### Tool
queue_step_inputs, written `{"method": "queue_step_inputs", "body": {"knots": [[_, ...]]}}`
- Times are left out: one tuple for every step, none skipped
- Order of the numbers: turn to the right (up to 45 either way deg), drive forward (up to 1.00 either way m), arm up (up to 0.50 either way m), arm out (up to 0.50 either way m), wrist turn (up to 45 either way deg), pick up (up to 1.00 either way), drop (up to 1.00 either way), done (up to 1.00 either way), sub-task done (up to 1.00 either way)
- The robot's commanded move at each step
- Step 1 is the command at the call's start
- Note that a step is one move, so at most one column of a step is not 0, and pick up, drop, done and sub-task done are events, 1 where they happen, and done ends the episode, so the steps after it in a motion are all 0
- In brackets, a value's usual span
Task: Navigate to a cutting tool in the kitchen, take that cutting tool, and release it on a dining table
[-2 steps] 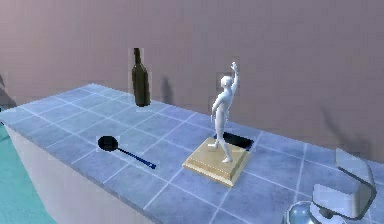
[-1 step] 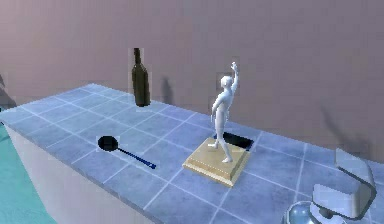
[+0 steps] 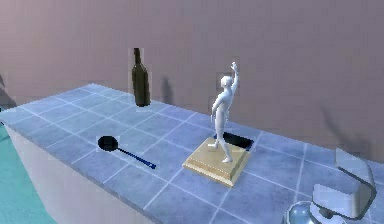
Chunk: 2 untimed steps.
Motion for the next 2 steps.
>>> {"method": "queue_step_inputs", "body": {"knots": [[0.0,0.0,0.0,0.0,-45.0,0.0,0.0,0.0,0.0],[0.0,0.0,0.0,0.0,-45.0,0.0,0.0,0.0,0.0]]}}
